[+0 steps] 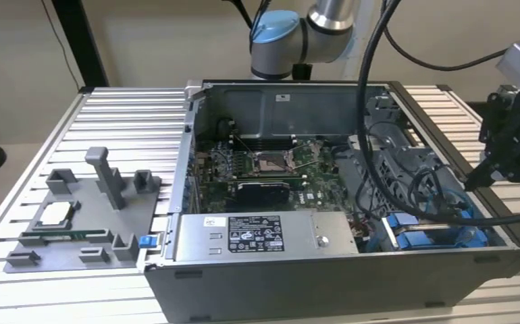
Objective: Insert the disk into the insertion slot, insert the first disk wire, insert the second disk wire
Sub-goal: 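Insert the second disk wire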
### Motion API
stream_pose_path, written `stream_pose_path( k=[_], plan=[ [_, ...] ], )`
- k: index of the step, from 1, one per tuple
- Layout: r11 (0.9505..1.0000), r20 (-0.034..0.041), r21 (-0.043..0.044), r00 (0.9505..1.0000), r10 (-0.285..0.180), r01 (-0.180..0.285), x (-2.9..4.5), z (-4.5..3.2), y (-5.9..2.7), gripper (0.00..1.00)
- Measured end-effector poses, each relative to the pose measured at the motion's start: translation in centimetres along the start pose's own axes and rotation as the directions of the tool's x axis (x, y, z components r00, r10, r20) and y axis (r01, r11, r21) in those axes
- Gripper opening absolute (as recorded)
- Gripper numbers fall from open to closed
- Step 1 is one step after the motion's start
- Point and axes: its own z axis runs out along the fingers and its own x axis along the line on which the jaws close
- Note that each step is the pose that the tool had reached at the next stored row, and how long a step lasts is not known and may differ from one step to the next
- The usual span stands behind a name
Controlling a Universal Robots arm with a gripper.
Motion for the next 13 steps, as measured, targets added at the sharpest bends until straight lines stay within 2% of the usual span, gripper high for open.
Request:
stream_pose_path(
  k=[2, 3, 9, 11, 13],
  plan=[
    [1.0000, -0.0006, -0.0010, 1.0000, 0.000, 0.000, 0.00, 0.00, 0.04, 0.00],
    [1.0000, -0.0069, -0.0031, 1.0000, 0.001, -0.001, 0.00, 0.00, 0.04, 0.00],
    [0.9999, -0.0668, -0.0134, 0.9978, 0.005, -0.006, 0.02, 0.07, 0.04, 0.00],
    [0.9999, -0.0813, -0.0138, 0.9967, 0.006, -0.007, 0.01, 0.18, 0.04, 0.00],
    [0.9999, -0.0868, -0.0136, 0.9962, 0.006, -0.008, 0.03, 0.46, 0.02, 0.00]
  ],
)
